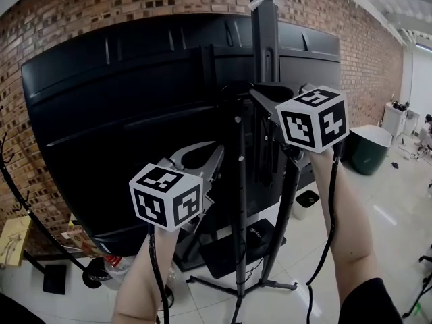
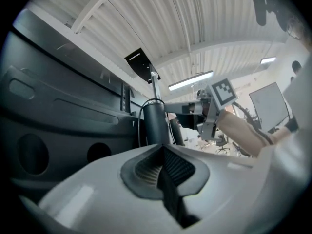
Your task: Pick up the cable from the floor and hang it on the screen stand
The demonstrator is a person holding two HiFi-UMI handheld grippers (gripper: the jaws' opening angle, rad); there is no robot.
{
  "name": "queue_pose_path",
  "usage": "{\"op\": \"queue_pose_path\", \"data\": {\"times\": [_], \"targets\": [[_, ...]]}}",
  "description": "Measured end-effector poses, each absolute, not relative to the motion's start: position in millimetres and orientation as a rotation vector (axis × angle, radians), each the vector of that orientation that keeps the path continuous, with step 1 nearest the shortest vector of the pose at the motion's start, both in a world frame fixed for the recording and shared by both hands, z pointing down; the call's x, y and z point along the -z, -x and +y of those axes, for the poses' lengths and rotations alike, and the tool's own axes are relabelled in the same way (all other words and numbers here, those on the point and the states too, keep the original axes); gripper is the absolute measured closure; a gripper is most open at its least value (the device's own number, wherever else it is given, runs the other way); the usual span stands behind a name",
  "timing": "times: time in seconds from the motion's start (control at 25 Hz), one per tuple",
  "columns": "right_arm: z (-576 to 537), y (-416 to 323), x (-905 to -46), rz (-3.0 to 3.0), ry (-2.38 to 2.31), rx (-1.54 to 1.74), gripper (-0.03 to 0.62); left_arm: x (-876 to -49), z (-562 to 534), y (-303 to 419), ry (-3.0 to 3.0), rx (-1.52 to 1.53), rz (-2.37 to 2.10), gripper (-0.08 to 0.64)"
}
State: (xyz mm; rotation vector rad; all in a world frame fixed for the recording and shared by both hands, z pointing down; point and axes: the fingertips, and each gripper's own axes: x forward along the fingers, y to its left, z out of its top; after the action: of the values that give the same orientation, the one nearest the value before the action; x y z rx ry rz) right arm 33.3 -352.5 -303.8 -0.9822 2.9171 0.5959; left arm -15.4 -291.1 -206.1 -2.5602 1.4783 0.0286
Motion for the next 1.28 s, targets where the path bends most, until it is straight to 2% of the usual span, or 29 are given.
{"op": "queue_pose_path", "data": {"times": [1.28], "targets": [[-379.2, -24.0, 198.0, 3.005, 0.917, -0.272, 0.575, 192.9, -285.2, 15.5, 2.427, -0.043, 1.611, 0.555]]}}
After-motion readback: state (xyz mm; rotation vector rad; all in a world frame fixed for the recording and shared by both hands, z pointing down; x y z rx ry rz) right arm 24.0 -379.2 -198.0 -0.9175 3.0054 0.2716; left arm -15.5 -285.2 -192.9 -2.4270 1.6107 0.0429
